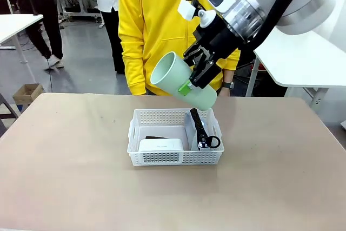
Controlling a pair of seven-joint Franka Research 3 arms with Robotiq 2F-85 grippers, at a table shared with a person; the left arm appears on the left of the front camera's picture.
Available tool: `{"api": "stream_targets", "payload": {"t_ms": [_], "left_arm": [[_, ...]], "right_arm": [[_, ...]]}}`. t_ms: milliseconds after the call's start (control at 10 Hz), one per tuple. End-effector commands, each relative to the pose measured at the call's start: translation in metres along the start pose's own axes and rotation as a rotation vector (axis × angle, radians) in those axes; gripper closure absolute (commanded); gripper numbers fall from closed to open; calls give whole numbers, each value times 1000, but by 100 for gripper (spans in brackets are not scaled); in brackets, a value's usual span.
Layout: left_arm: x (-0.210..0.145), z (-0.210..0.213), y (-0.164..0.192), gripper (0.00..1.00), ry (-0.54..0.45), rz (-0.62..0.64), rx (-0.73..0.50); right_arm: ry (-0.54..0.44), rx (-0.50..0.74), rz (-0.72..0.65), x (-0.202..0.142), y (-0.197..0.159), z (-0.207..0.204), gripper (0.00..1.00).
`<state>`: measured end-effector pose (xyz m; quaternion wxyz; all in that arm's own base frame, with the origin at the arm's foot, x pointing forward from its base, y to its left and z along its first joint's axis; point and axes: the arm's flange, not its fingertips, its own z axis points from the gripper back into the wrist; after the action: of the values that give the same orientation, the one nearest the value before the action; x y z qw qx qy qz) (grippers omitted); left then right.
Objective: Efficiently arrange items inside the basket to fit them all.
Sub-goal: Pick up the Reusable plastic cup and place it inside the Organizing basket.
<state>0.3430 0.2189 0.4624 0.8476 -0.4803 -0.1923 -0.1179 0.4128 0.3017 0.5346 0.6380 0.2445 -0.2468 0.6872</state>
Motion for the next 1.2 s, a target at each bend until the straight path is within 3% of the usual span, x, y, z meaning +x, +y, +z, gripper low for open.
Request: {"api": "stream_targets", "payload": {"t_ms": [0,200,400,700,800,1100], "left_arm": [[-1,-1,-3,0,1,2,9],[-1,-1,-3,0,1,2,9],[-1,-1,-3,0,1,2,9],[-1,-1,-3,0,1,2,9],[-1,-1,-3,0,1,2,9],[-1,-1,-3,0,1,2,9]], "right_arm": [[48,-84,-76,25,-15,-26,12],[109,-167,-227,38,-30,-60,12],[184,-157,-253,50,-40,-91,12],[381,-213,-349,49,-58,-141,12],[377,-171,-340,44,-61,-149,12],[512,-157,-288,24,-70,-186,12]]}}
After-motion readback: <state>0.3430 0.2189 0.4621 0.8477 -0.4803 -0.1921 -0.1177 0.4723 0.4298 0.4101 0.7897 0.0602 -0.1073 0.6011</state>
